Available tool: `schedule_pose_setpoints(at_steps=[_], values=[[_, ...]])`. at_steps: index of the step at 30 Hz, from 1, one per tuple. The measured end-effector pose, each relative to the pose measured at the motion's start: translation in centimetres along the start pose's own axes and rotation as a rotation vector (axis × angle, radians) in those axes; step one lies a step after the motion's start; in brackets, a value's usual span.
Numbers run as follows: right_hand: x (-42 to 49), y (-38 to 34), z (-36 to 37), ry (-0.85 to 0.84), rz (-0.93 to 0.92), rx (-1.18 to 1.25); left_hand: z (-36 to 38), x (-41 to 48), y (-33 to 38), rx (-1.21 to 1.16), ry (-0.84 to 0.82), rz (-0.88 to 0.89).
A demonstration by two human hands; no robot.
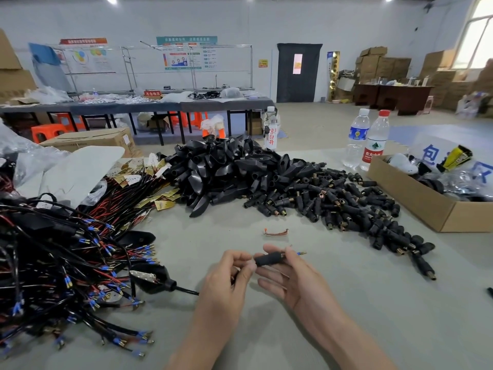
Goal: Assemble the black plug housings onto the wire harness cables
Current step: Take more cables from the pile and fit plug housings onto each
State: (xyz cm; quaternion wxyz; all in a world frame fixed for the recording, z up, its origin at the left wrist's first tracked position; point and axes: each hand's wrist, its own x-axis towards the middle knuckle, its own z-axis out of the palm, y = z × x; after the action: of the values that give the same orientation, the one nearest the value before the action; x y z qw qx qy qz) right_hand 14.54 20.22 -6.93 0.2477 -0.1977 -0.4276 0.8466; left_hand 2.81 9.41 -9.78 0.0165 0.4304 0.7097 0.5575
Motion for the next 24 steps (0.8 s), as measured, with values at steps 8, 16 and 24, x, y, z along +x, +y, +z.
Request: schedule_pose_setpoints(at_steps=[8, 16, 24], values=[[0.3, -0.6, -0.8, 0.073, -0.055, -0.098, -0.7, -0.4, 0.0, 0.194, -0.171, 0.093], [0.4, -0.8, -1.4, 0.206, -0.164, -0.198, -1.5, 0.0, 0.5, 0.415, -0.081, 0.187], [0.2, -1.4, -1.4, 0.313, -0.288, -0.237, -1.8, 0.2, 0.4, 0.477, -0.056, 0.165]])
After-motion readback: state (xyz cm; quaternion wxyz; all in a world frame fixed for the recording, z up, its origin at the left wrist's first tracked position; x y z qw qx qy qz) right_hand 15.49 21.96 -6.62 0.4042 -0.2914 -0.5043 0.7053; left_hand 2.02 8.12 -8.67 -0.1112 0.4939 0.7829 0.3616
